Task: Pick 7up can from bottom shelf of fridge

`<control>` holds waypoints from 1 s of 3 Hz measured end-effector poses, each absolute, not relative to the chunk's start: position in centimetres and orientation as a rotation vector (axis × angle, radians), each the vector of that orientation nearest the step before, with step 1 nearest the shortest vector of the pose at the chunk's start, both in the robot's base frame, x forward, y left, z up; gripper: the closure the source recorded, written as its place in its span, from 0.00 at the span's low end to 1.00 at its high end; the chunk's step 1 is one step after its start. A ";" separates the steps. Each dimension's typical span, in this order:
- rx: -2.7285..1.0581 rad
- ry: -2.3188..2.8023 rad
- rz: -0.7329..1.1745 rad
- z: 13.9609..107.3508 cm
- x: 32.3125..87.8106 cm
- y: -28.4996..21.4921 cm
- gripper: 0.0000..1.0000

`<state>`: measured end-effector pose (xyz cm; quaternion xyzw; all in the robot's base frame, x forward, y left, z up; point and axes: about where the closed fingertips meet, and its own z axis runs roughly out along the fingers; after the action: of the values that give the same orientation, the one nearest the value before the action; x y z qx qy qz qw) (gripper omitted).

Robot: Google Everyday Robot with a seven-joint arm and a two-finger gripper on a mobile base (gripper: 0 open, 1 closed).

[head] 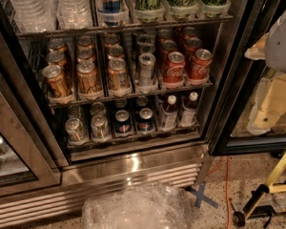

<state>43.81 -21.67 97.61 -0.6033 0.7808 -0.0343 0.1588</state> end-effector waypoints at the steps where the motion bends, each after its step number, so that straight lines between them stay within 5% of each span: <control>1: -1.725 2.232 -0.098 97.6 43.8 -21.7 0.00; 3: -1.608 2.130 0.116 95.2 45.0 -15.1 0.00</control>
Offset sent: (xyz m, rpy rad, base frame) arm 0.0154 0.0445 -0.0167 0.1571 -0.0283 -0.0361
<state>44.97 -15.08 95.16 -0.5853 0.7754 0.0424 0.2331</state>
